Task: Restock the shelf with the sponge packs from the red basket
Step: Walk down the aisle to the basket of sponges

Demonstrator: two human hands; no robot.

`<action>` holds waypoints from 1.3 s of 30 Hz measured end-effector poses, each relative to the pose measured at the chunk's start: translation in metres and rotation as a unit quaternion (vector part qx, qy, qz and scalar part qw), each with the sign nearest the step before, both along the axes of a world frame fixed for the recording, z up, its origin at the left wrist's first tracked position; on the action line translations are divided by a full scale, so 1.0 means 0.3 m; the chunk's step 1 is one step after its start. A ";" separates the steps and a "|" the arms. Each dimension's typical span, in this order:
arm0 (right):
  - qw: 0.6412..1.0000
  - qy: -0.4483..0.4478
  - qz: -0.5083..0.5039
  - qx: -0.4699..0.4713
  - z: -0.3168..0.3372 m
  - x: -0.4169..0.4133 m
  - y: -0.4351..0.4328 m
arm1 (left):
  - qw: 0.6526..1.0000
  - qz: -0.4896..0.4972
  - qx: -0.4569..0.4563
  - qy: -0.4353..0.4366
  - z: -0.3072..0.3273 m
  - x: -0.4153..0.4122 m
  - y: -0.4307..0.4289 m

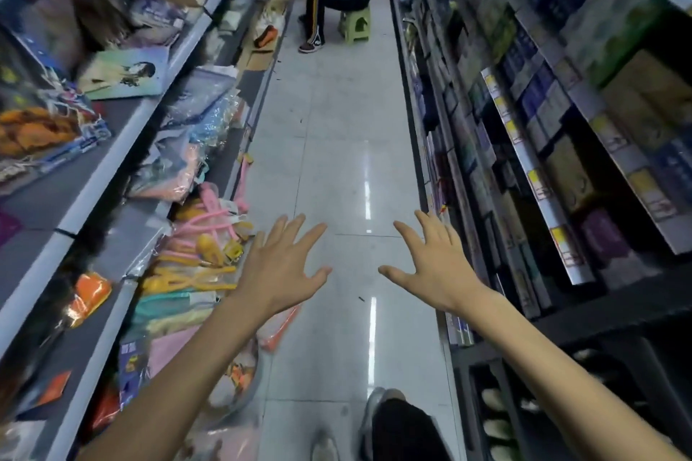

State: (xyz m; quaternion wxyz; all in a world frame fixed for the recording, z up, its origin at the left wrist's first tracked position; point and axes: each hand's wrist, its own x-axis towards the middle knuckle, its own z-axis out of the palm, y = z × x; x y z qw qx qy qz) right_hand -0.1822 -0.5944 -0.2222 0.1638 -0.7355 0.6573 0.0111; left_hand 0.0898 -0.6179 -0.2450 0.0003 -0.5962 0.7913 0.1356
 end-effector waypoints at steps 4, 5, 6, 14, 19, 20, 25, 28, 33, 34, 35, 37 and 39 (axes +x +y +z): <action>1.000 -0.001 -0.015 -0.025 -0.038 -0.053 -0.308 | 1.000 -0.018 0.000 -0.011 -0.021 -0.057 -0.335; 0.999 0.001 -0.017 -0.028 -0.046 -0.071 -0.395 | 1.000 -0.024 -0.001 -0.015 -0.023 -0.078 -0.426; 0.999 0.006 -0.020 -0.028 -0.053 -0.090 -0.487 | 0.999 -0.028 -0.001 -0.018 -0.025 -0.100 -0.521; 0.999 0.001 -0.031 -0.016 -0.017 -0.246 -1.241 | 0.997 -0.031 0.032 -0.057 0.053 -0.271 -1.257; 0.999 0.008 -0.001 -0.040 0.034 -0.294 -1.657 | 0.999 -0.015 0.004 -0.050 0.130 -0.343 -1.647; 0.999 0.013 0.007 -0.040 0.041 -0.301 -1.734 | 0.999 -0.012 0.004 -0.050 0.141 -0.355 -1.721; 0.999 0.029 0.029 -0.030 0.030 -0.363 -2.134 | 0.999 -0.009 0.012 -0.040 0.135 -0.400 -2.099; 0.998 0.039 0.033 -0.030 0.017 -0.402 -2.423 | 0.999 -0.006 0.013 -0.030 0.103 -0.412 -2.398; 0.997 0.053 0.027 -0.051 0.074 -0.465 -2.956 | 1.000 -0.007 0.011 -0.016 0.123 -0.440 -2.935; 0.996 0.059 0.026 -0.054 0.095 -0.477 -3.055 | 1.000 -0.007 0.006 -0.011 0.136 -0.453 -3.037; 0.996 0.066 0.028 -0.056 0.113 -0.488 -3.150 | 1.000 -0.009 0.000 -0.009 0.151 -0.465 -3.138; 0.995 0.076 0.029 -0.060 0.146 -0.510 -3.325 | 1.000 -0.015 -0.012 -0.006 0.185 -0.493 -3.332; 0.996 0.069 0.019 -0.061 0.168 -0.536 -3.475 | 1.000 -0.017 -0.014 0.004 0.213 -0.524 -3.504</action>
